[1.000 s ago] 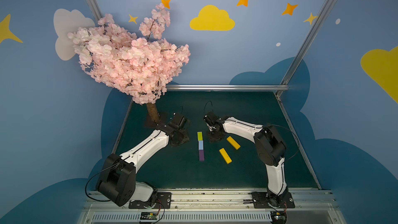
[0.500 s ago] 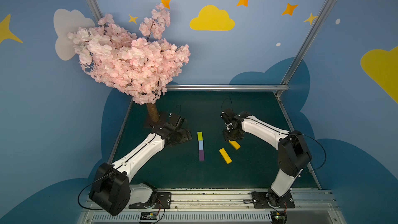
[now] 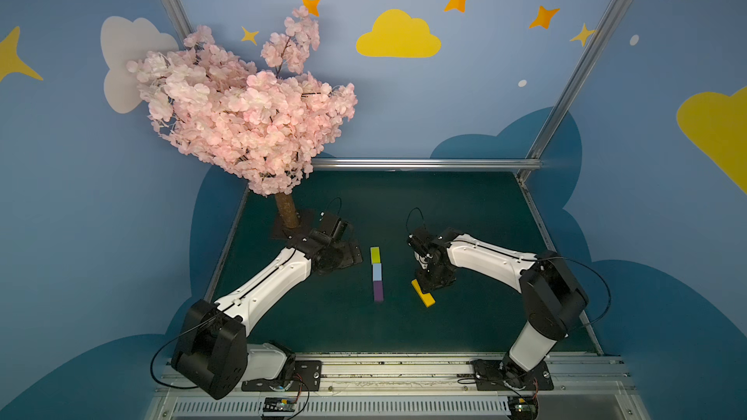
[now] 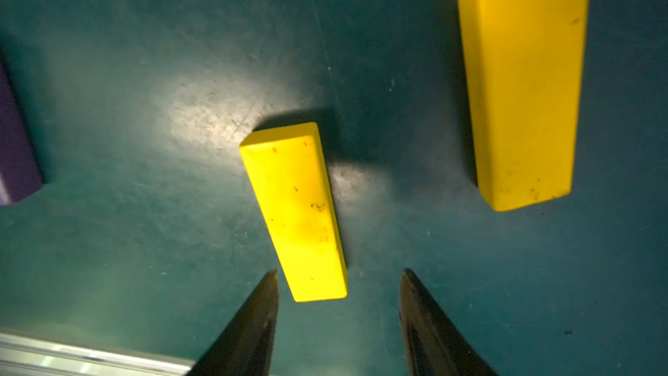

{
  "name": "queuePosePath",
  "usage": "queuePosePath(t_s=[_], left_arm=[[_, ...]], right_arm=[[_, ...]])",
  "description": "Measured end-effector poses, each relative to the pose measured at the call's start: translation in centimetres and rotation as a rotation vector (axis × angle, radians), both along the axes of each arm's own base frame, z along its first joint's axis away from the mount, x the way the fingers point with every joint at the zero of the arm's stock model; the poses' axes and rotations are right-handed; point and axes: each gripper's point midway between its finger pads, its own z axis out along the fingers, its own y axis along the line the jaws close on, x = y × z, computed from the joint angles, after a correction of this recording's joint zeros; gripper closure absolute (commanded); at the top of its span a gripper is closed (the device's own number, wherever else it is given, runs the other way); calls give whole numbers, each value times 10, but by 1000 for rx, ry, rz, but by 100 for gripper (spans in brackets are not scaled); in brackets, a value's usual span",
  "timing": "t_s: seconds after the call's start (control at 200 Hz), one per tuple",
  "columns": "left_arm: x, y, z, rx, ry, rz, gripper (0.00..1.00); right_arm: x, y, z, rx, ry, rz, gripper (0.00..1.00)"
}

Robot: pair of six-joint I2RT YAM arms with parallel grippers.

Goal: Assemble the letter k with building blocks
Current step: Pick up the building block from the center of the board.

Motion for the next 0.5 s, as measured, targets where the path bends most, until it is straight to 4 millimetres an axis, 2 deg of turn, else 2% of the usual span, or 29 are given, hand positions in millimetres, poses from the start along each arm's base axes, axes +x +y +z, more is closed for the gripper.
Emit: queuePosePath(t_s=[0.23, 0.285, 0.365, 0.415, 0.501], left_arm=[[-1, -1, 0, -7, 4, -2, 0], [-1, -1, 0, -8, 4, -1, 0], [-1, -1, 0, -8, 4, -1, 0], [-1, -1, 0, -8, 3, -1, 0], [0, -2, 0, -9, 2, -1, 0]], right_arm=[[3, 8, -22, -1, 26, 22, 49], [3, 9, -25, -7, 35, 25, 59], [8, 13, -25, -3, 28, 28, 87], [11, 15, -24, 2, 23, 18, 99], [19, 20, -22, 23, 11, 1, 100]])
